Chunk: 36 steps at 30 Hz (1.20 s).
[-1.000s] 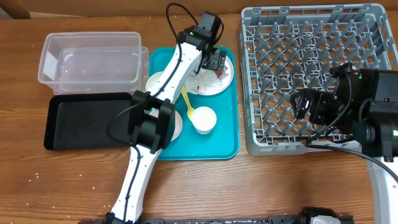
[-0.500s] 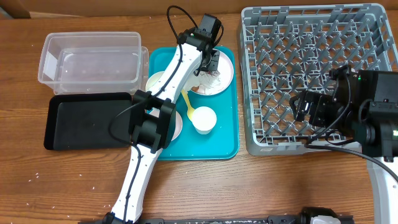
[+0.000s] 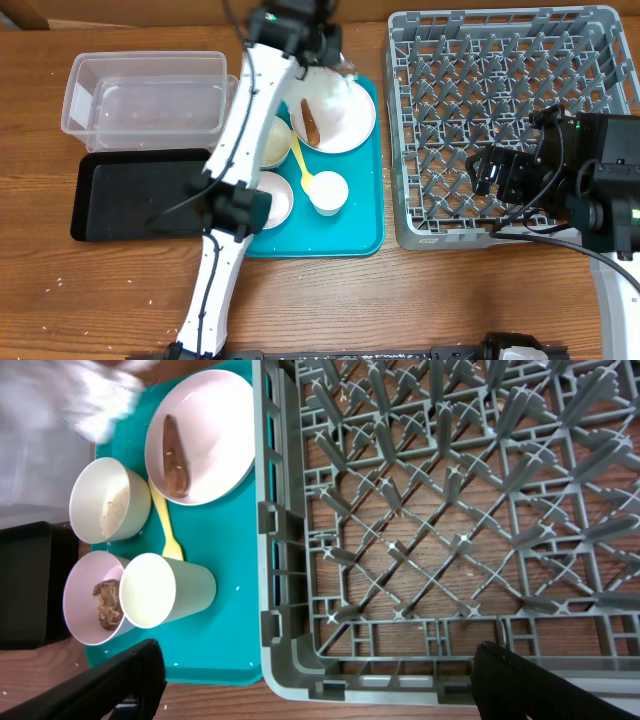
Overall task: Sort waste into correct bins and load items into the dishwasher
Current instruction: 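Carry the wrapper and tissue left and drop into the clear bin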
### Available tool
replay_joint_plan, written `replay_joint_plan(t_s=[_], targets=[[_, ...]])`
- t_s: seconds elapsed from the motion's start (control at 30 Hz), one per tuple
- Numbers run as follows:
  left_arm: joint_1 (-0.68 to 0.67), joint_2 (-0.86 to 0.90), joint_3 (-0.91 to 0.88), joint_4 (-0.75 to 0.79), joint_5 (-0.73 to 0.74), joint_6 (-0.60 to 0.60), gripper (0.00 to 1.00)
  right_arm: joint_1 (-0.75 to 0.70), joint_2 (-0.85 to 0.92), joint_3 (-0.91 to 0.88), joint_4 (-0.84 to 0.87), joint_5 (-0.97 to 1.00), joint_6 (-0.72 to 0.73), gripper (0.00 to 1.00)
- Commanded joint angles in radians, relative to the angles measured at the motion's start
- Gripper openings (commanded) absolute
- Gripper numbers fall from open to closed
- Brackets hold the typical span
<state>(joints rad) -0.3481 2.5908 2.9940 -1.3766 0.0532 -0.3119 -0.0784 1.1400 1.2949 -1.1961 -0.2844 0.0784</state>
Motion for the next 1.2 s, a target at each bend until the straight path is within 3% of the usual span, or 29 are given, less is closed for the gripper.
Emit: replay_joint_plan(t_s=[0.0,0.17,0.33,0.57,0.8,0.87,0.9,0.93,0.97,1.0,1.03,1.17], targets=[[0.063,-0.023,0.139,-0.104,0.023,-0.017,0.04,-0.002,-0.003,0.021,0.005,-0.005,-0.001,1.0],[0.203,-0.053,0.148,-0.247,-0.03,-0.01,0.04,-0.002,-0.003,0.021,0.008,-0.006,-0.001,1.0],[0.34,-0.044,0.131,-0.284,-0.035,-0.006,0.04,-0.002,-0.003,0.021,0.003,-0.006,-0.001,1.0],[0.454,-0.031,0.005,-0.228,-0.035,-0.005,0.04,-0.002,-0.003,0.021,0.004,-0.006,0.0,1.0],[0.488,-0.031,-0.194,-0.065,-0.041,-0.006,0.04,-0.002,-0.003,0.021,0.004,-0.006,0.0,1.0],[0.488,-0.031,-0.233,-0.024,-0.042,-0.006,0.15,-0.002,-0.003,0.021,0.004,-0.006,0.0,1.0],[0.488,-0.031,-0.245,-0.01,-0.042,-0.006,0.29,-0.002,-0.003,0.021,0.004,-0.006,0.0,1.0],[0.488,-0.031,-0.249,-0.006,-0.042,-0.005,0.49,-0.002,-0.003,0.021,0.003,-0.006,0.0,1.0],[0.488,-0.031,-0.249,-0.006,-0.042,-0.005,0.76,-0.002,-0.003,0.021,0.003,-0.006,0.0,1.0],[0.488,-0.032,-0.247,-0.006,-0.042,-0.006,0.92,-0.002,-0.003,0.021,0.003,-0.006,0.0,1.0],[0.488,-0.034,-0.241,-0.009,-0.042,-0.006,1.0,-0.002,-0.003,0.021,0.004,-0.006,0.0,1.0],[0.488,-0.036,-0.164,-0.06,-0.038,0.015,1.0,-0.002,-0.003,0.021,0.004,-0.006,-0.001,1.0]])
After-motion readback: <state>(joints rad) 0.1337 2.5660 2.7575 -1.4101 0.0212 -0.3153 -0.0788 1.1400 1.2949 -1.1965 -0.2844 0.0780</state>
